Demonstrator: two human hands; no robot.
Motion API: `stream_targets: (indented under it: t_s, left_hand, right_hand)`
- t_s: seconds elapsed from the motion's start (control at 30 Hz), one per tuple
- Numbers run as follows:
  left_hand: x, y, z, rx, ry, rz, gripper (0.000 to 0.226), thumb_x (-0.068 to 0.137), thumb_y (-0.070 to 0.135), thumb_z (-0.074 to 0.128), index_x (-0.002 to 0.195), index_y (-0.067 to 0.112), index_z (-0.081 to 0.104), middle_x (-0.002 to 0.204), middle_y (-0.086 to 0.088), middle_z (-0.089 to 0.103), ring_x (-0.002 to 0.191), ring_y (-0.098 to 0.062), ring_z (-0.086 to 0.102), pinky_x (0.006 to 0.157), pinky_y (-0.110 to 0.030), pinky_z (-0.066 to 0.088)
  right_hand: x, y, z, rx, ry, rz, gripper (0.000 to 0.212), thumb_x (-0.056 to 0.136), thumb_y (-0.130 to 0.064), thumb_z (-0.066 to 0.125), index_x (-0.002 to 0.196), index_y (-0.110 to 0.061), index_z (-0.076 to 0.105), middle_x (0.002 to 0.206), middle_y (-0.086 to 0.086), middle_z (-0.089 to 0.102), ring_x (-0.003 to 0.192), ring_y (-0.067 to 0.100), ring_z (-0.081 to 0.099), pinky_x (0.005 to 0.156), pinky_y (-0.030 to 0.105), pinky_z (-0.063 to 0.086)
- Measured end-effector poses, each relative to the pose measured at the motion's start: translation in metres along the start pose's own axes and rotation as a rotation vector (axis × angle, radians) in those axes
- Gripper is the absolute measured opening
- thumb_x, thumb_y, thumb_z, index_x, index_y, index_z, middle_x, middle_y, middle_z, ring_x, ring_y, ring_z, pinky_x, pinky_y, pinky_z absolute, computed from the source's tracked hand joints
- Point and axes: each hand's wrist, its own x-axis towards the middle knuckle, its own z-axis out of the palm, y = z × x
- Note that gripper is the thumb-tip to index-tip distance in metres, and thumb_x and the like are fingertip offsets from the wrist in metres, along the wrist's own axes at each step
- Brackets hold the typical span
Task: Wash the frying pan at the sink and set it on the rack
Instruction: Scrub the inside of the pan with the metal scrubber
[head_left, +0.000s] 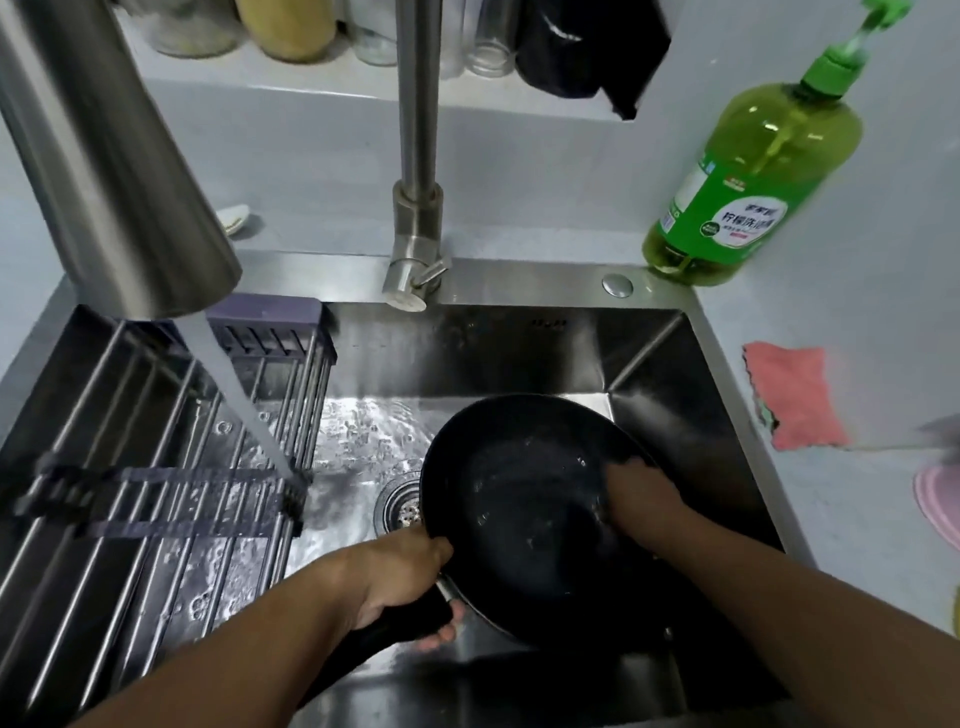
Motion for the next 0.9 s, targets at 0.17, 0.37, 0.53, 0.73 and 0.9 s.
stream_targets:
  t_s: [0.17, 0.37, 0.53, 0.73, 0.9]
  left_hand:
    - [0.000, 0.010, 0.004, -0.059, -0.036, -0.025, 0.033, 0.104, 0.010, 0.029, 0.114, -0.008, 0.054, 0.065, -0.019, 0.062, 0.046, -0.027, 0.059, 0.039, -0.027, 0.047]
    - [-0.008, 0.020, 0.000, -0.013, -0.127, -0.077, 0.030, 0.108, 0.029, 0.040, 0.101, 0.003, 0.053, 0.066, -0.010, 0.060, 0.045, -0.020, 0.059, 0.043, -0.026, 0.049]
    - [-0.013, 0.018, -0.007, -0.038, -0.141, -0.040, 0.048, 0.101, 0.046, 0.049, 0.108, -0.002, 0.053, 0.072, -0.015, 0.061, 0.055, -0.026, 0.062, 0.047, -0.030, 0.054]
    - [-0.008, 0.000, -0.012, -0.003, -0.067, -0.004, 0.039, 0.108, 0.034, 0.038, 0.112, -0.003, 0.049, 0.065, -0.018, 0.057, 0.048, -0.027, 0.057, 0.042, -0.029, 0.047]
    - [-0.007, 0.002, -0.001, 0.047, -0.031, 0.011, 0.028, 0.107, 0.014, 0.033, 0.108, -0.008, 0.050, 0.066, -0.019, 0.058, 0.046, -0.027, 0.058, 0.039, -0.030, 0.047]
  right_hand:
    - [0.067, -0.071, -0.014, 0.687, 0.283, 0.132, 0.019, 0.092, -0.017, 0.061, 0.110, -0.012, 0.055, 0.118, 0.018, 0.054, 0.103, 0.036, 0.058, 0.090, 0.037, 0.049]
    - [0.042, -0.149, -0.039, 1.561, -0.356, -0.038, 0.009, 0.101, -0.015, 0.054, 0.104, -0.015, 0.045, 0.082, 0.005, 0.048, 0.065, 0.013, 0.052, 0.063, 0.028, 0.057]
    - [-0.020, -0.106, -0.021, 1.192, -1.051, -0.361, 0.020, 0.090, -0.005, 0.056, 0.087, -0.024, 0.051, 0.079, 0.002, 0.056, 0.069, 0.011, 0.054, 0.059, 0.019, 0.044]
    - [-0.001, -0.013, 0.003, -0.055, -0.345, -0.487, 0.008, 0.094, -0.024, 0.062, 0.092, -0.025, 0.070, 0.096, 0.000, 0.070, 0.099, 0.024, 0.069, 0.080, 0.024, 0.052]
    - [0.047, -0.064, 0.010, 0.706, 0.123, -0.128, 0.014, 0.082, -0.016, 0.071, 0.088, -0.026, 0.063, 0.098, 0.010, 0.048, 0.084, 0.031, 0.061, 0.077, 0.028, 0.047]
